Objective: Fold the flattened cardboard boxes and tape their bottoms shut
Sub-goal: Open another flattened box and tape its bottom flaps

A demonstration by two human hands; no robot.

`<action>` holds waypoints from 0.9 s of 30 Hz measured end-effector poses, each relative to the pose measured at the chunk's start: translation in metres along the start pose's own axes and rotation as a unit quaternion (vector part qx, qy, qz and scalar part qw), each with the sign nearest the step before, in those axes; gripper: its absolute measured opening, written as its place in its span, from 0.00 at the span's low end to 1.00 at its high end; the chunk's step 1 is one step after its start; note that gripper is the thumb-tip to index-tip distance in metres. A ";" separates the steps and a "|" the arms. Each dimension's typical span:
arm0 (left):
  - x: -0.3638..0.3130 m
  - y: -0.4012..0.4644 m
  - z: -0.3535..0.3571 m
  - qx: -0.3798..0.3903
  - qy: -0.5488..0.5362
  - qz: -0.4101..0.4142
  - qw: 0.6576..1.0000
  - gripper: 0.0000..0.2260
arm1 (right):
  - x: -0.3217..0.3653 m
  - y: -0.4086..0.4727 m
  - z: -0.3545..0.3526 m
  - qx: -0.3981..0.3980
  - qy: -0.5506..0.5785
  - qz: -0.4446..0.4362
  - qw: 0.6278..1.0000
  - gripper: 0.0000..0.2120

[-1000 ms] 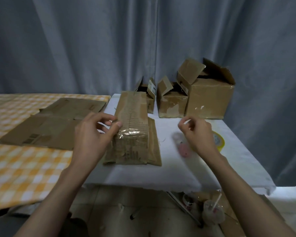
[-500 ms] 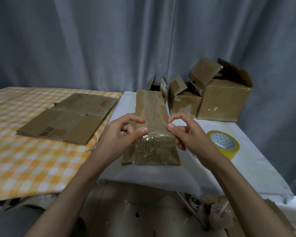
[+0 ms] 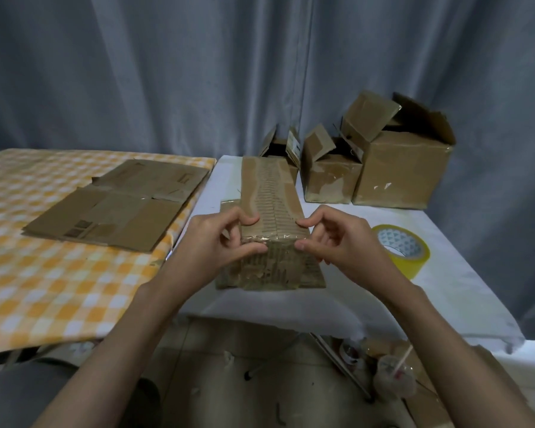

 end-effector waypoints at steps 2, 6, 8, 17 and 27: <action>-0.004 -0.002 0.005 0.001 0.052 0.029 0.998 0.18 | 0.003 -0.001 0.003 -0.007 -0.033 -0.028 0.999 0.10; -0.005 -0.004 0.006 0.002 0.041 -0.001 0.999 0.12 | 0.003 -0.002 0.004 -0.007 -0.005 -0.018 1.000 0.07; 0.004 -0.001 0.003 0.054 -0.027 -0.064 0.996 0.12 | 0.004 -0.002 0.001 -0.004 0.072 0.004 0.997 0.05; 0.025 0.004 0.000 0.176 -0.161 -0.121 0.964 0.24 | -0.004 -0.006 -0.008 0.025 0.108 0.041 0.993 0.14; 0.015 0.003 0.017 0.077 -0.066 -0.021 0.995 0.09 | -0.010 -0.005 -0.005 -0.036 0.060 -0.048 0.996 0.14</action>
Point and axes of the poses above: each hand's wrist, its own y-axis towards the middle knuckle, its own z-axis out of the palm, x = y × z, the point moved 7 cm from there along y, towards the middle knuckle, and after that the axes turned 12 degrees about -z, right-handed, at the moved point
